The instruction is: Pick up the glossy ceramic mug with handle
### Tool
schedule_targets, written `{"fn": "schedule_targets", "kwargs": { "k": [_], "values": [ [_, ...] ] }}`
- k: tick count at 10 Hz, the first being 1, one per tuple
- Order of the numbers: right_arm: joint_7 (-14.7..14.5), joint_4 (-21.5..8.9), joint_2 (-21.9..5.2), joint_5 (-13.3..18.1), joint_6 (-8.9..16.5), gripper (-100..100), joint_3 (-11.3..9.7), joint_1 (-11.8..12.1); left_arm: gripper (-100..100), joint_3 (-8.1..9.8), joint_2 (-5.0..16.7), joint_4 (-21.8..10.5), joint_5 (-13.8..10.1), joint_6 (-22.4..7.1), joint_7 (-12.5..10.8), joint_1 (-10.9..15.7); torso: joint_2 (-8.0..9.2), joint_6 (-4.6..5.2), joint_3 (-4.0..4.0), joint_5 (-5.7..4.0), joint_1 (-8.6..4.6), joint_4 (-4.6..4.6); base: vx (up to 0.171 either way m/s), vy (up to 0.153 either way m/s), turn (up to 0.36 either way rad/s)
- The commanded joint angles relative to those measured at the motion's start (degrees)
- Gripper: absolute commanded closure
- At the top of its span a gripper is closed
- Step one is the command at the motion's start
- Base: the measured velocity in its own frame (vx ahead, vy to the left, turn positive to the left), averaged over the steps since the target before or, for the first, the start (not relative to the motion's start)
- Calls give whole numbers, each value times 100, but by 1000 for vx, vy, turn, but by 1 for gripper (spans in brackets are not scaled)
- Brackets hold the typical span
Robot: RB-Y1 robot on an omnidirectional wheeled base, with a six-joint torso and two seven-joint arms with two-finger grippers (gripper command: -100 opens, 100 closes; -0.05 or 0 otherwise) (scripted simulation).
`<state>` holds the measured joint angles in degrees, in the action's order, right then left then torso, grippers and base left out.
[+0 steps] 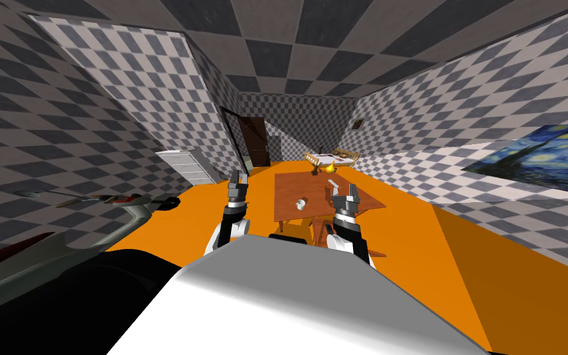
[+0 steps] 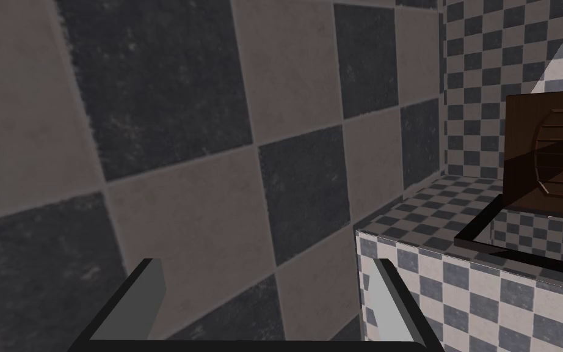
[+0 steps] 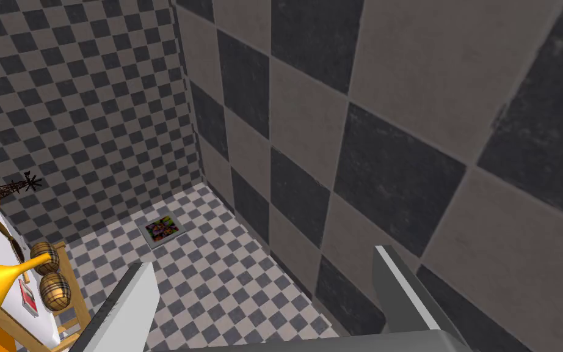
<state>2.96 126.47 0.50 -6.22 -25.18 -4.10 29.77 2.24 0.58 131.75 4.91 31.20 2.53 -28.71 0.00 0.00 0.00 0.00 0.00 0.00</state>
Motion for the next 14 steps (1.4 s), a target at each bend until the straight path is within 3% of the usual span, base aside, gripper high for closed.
{"fn": "schedule_targets", "kwargs": {
  "k": [1,6,12,13,14],
  "values": [
    [-20,-107,-189,58,84,-100,16,-55,0,0,0,0,0,0,0,0,0,0,0,0,0,0,-16,42,10],
    [-146,-647,-831,331,468,-100,84,-331,0,-1,-1,0,0,0,0,1,13,-1,7,11,48,3,-35,122,9],
    [-506,-1752,-1802,863,1158,-100,164,-900,0,-2,-2,0,0,0,0,1,13,-1,8,15,65,3,-38,171,28],
    [-506,-1818,-1802,863,1158,-100,164,-900,0,-2,-2,0,0,0,0,0,7,-1,4,17,74,2,0,124,4],
    [-591,-2035,-1969,966,1283,-100,170,-1013,0,-1,-1,0,0,0,0,0,2,0,1,13,50,1,-18,94,29]
  ]
}}
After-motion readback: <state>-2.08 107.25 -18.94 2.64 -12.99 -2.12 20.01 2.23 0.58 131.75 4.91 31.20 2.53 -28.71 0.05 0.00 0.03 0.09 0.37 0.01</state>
